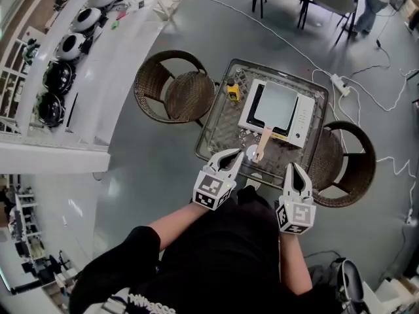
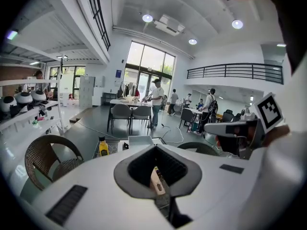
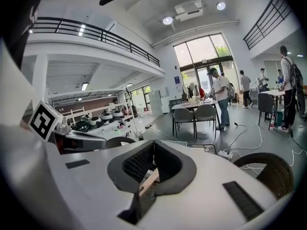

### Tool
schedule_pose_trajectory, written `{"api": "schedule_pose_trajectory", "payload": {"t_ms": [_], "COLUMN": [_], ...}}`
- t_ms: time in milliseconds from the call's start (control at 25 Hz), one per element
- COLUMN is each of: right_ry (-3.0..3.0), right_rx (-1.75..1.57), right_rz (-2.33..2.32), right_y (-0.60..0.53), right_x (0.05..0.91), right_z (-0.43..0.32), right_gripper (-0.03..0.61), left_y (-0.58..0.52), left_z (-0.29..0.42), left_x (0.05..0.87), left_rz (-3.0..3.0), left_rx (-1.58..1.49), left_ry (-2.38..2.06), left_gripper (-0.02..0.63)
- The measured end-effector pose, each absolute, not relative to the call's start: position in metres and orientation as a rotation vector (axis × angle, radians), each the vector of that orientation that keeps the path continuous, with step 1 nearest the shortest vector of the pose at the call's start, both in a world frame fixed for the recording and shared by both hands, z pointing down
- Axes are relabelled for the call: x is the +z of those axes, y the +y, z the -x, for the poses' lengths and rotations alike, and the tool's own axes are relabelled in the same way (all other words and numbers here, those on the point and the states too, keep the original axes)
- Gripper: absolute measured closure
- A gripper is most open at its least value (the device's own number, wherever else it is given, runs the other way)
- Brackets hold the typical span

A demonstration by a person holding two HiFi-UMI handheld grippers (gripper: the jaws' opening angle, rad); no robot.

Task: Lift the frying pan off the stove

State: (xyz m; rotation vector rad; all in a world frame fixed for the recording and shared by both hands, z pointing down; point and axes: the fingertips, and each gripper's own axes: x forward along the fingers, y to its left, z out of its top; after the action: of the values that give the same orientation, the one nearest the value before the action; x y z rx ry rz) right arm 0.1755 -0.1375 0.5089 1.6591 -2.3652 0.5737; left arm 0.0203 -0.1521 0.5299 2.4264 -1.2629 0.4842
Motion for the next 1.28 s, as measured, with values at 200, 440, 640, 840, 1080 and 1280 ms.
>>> {"api": "schedule_pose_trajectory", "payload": {"t_ms": [200,440,640,840,1080,1280], "right_ry": [-2.373,-2.314,-2.342,-2.340,-2.356,-2.357], "right_rx": [0.601,0.643,0.643,0.689,0.716,0.710], "right_rz": [-1.621,-1.631,-1.598,-1.572,-1.570,-1.526], "right_y": [-0.154,-0.166,-0.182,-0.196,-0.217,-0.224], "right_x": [0.524,0.546,0.551,0.561,0.568,0.577], "right_z": [-0.193,-0.212,-0.216,-0.219,-0.216,-0.214], "right_gripper": [0.549,0.549,0.549,0.549,0.549,0.549], "left_y": [-0.161,-0.178,-0.196,-0.209,-0.224,-0.232], "left_z": [-0.033,-0.053,-0.068,-0.078,-0.089,-0.092], "left_x": [0.560,0.598,0.630,0.659,0.684,0.714], "left_rz": [-2.381,-2.322,-2.289,-2.240,-2.179,-2.080], "left_rx": [0.560,0.631,0.697,0.761,0.784,0.785], "left_ry": [-1.245,-1.231,-1.216,-1.206,-1.206,-1.193], "left_gripper": [0.598,0.598,0.598,0.598,0.563,0.473]}}
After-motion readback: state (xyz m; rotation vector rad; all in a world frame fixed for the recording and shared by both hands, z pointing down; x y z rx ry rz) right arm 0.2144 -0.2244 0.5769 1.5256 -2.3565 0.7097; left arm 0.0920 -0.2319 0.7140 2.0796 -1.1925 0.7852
